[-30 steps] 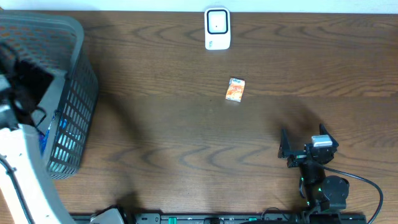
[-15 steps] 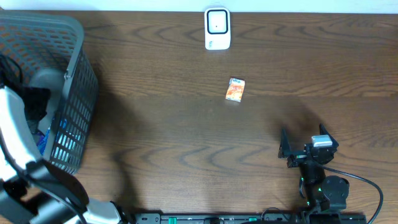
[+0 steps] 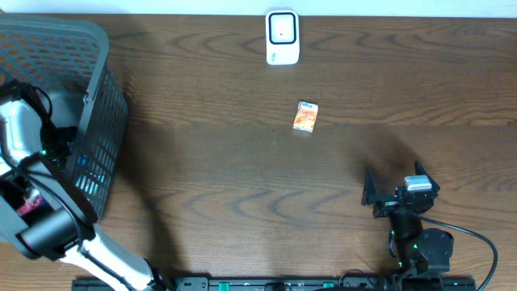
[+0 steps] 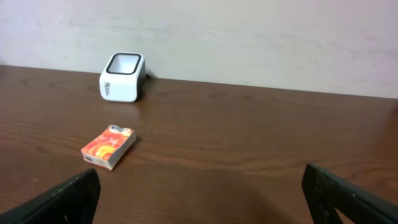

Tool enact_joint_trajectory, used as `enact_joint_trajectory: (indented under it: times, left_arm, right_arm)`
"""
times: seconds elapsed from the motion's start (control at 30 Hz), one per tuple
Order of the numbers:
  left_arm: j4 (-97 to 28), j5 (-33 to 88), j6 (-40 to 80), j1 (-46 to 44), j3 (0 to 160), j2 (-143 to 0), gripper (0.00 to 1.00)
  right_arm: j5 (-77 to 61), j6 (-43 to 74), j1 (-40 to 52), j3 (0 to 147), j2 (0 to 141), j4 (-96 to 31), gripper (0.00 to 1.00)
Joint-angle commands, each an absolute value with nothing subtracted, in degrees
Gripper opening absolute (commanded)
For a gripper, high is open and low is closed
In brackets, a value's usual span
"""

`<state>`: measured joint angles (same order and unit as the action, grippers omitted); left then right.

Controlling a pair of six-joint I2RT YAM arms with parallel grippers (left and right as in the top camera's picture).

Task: Scan the item barcode
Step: 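Reach the left gripper into the basket and grasp the blue snack packet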

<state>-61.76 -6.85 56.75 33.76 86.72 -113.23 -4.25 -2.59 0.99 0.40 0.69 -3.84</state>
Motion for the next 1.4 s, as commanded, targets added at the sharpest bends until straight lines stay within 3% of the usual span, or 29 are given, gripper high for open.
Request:
enact_joint_trajectory:
  times: [0.0, 0.27, 0.37, 0.4, 0.43, 0.53, 0.57, 0.9, 1.37]
  left_arm:
    - [-60.2, -8.3, 57.7, 34.1, 86.5, -116.7, 0.98]
    - [-58.8, -8.2, 57.7, 34.1, 86.5, -119.9, 1.00]
    - [-58.6, -8.2, 56.7, 34.1, 86.5, -120.0, 0.79]
    - [-58.3, -8.2, 55.5, 34.0, 86.5, -120.0, 0.54]
    - [-58.3, -8.2, 54.8, 34.1, 86.5, -120.0, 0.39]
    - [-58.3, -8.2, 52.3, 34.1, 86.5, -120.0, 0.10]
    - [-58.4, -8.1, 51.4, 34.1, 86.5, -120.0, 0.07]
    - [-58.4, 2.5, 44.0, 34.0, 89.0, -115.2, 0.07]
    - [-54.5, 2.6, 41.6, 33.9, 89.0, -95.2, 0.07]
  right_arm:
    - [-4.2, -3.3, 1.3, 0.3, 0.4, -4.1, 0.99]
    - [-4.2, -3.3, 1.3, 0.3, 0.4, -4.1, 0.99]
    - [-4.2, -3.3, 1.3, 0.3, 0.4, -4.1, 0.99]
    - [-4.2, -3.3, 1.3, 0.3, 0.4, -4.1, 0.99]
    - [-4.2, -3.3, 1.3, 0.3, 0.4, -4.1, 0.99]
    - [-4.2, -3.3, 1.3, 0.3, 0.4, -4.1, 0.99]
    - [-4.2, -3.3, 1.3, 0.3, 0.4, -4.1, 0.99]
    - [-4.2, -3.3, 1.3, 0.3, 0.4, -4.1, 0.99]
    - [-4.2, -3.3, 1.3, 0.3, 0.4, -4.1, 0.99]
